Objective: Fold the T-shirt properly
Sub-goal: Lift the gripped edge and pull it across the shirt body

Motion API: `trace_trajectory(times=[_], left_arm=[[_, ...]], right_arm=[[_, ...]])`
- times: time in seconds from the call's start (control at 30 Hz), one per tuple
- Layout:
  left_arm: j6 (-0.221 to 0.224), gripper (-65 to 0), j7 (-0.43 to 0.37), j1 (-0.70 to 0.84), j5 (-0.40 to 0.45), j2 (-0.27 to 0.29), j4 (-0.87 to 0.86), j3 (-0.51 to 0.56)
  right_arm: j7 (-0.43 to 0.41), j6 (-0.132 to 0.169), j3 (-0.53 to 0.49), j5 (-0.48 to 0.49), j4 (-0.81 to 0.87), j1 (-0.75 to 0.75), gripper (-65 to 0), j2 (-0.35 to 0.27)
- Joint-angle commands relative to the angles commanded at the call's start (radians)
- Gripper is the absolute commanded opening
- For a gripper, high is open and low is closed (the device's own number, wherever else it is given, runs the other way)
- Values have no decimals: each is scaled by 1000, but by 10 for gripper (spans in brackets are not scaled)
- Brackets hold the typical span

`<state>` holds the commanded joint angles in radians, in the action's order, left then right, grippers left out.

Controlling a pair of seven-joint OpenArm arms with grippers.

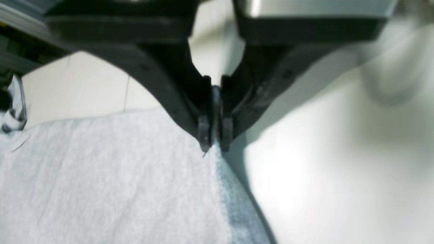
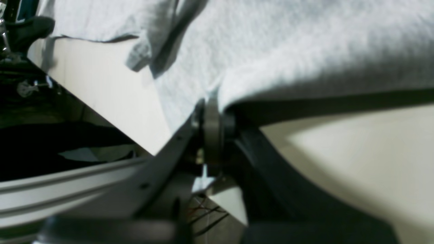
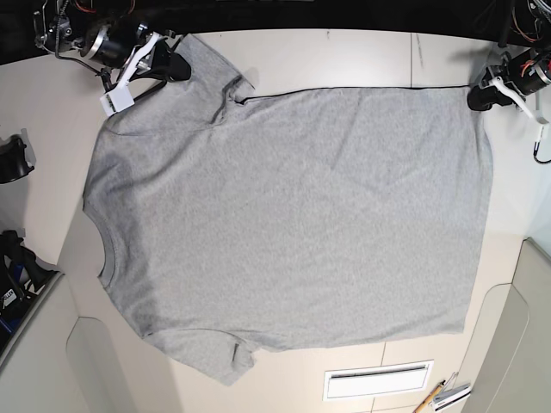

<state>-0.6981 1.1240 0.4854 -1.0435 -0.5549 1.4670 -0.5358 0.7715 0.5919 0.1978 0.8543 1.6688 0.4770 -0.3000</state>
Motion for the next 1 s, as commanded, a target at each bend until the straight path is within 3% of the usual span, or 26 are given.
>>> trace_trajectory(times=[0.23, 0.4, 0.7, 0.87, 1.0], left_arm=[[0, -650, 37, 3, -19, 0, 67, -126], [0, -650, 66, 2, -100, -9, 68, -132], [0, -650, 66, 1, -158, -31, 72, -132], [0, -650, 26, -23, -150, -38, 79, -132], [0, -650, -52, -75, -50, -39, 78, -132]], right_arm=[[37, 0, 53, 48, 84, 71, -650, -5], [45, 3, 103, 74, 164, 105, -650, -5], [44, 7, 111, 95, 221, 82, -650, -4], [36, 7, 110, 36, 216, -11, -650, -5], [37, 7, 109, 12, 172, -112, -650, -5]])
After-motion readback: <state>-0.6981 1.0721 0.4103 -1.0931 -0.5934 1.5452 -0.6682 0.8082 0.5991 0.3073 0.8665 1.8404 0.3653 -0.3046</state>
